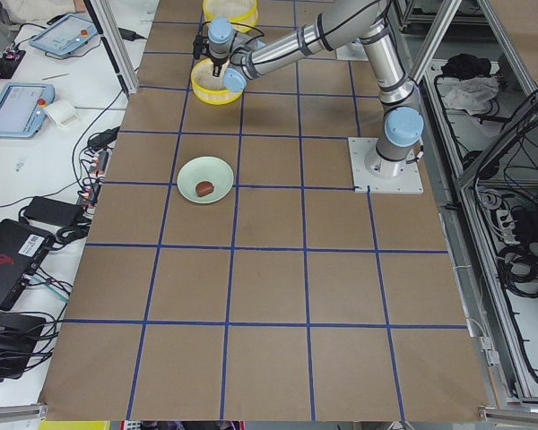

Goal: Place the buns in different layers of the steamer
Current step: 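Carry the white bun with the left gripper into the lower steamer tier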

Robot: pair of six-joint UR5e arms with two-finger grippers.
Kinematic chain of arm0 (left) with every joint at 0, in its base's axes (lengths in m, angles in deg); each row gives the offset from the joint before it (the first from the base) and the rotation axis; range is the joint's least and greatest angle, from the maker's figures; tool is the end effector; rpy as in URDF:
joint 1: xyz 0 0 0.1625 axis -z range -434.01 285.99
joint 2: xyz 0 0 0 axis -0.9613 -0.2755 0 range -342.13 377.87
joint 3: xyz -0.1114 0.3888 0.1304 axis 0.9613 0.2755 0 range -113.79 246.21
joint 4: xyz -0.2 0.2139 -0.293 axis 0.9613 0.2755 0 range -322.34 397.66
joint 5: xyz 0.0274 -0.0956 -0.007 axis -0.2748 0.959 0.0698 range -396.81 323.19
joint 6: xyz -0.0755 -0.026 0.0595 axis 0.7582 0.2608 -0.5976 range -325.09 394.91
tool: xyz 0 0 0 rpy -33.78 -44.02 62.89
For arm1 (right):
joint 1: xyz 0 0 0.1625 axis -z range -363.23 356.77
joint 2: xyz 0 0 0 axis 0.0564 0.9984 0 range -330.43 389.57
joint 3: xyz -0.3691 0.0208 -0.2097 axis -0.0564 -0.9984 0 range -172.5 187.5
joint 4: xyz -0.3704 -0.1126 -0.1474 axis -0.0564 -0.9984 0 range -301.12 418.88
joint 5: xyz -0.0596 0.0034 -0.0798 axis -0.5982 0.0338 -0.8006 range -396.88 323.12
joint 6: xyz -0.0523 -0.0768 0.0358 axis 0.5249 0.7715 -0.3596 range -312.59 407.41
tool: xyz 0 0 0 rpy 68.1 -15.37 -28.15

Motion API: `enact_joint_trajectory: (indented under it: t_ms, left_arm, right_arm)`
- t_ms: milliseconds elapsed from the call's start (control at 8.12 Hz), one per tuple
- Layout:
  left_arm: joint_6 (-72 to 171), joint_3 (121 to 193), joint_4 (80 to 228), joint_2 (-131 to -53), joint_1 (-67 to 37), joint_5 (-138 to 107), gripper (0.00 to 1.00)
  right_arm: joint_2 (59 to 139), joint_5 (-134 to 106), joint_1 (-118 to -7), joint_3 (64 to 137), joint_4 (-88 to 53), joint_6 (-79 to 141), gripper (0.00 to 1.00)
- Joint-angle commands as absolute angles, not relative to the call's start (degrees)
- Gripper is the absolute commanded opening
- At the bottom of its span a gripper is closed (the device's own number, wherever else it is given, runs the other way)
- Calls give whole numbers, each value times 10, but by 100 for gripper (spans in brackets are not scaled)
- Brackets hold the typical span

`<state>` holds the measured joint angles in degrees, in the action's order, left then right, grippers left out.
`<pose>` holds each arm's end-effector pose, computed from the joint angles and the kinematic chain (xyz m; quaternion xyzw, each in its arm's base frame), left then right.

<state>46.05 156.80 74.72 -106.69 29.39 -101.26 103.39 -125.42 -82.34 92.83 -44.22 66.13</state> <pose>-0.3300 -0.6247 0.2315 -0.0532 -0.9627 0.1010 0.2455 0.0191 -0.6199 0.3956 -0.0684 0.9975 -0.0167 0.0088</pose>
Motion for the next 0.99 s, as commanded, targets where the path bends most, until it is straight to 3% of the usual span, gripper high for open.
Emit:
enact_joint_trajectory:
  t_ms: [0,862]
  left_arm:
    - [483,1566,749,-1060,294,-1011,100]
    - [432,1564,762,-1032,288,-1042,100]
  right_arm:
    - [1034,-1254,-823,928,-442,661,0]
    - [1034,-1253,-823,928,-442,661,0]
